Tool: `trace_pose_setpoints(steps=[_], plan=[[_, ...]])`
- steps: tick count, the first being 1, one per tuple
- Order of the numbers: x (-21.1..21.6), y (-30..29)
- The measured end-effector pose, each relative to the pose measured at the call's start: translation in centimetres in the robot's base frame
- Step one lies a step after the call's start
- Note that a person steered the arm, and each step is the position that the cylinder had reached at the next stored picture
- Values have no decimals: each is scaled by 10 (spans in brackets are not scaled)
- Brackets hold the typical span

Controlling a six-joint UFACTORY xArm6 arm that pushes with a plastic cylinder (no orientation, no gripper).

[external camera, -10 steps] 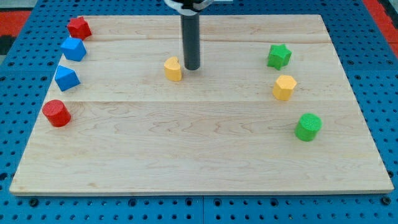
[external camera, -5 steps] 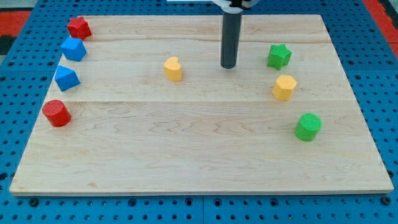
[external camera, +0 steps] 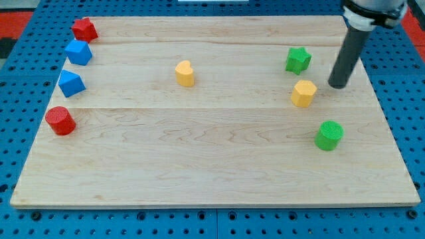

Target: Move yellow hexagon to yellow heart

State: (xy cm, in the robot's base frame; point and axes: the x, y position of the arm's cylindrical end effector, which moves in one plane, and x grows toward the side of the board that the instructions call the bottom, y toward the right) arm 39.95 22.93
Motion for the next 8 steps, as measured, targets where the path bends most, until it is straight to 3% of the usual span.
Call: trace_pose_setpoints(steps=[3, 6, 8], plan=[[31, -38], [-7, -72], [-12, -99]])
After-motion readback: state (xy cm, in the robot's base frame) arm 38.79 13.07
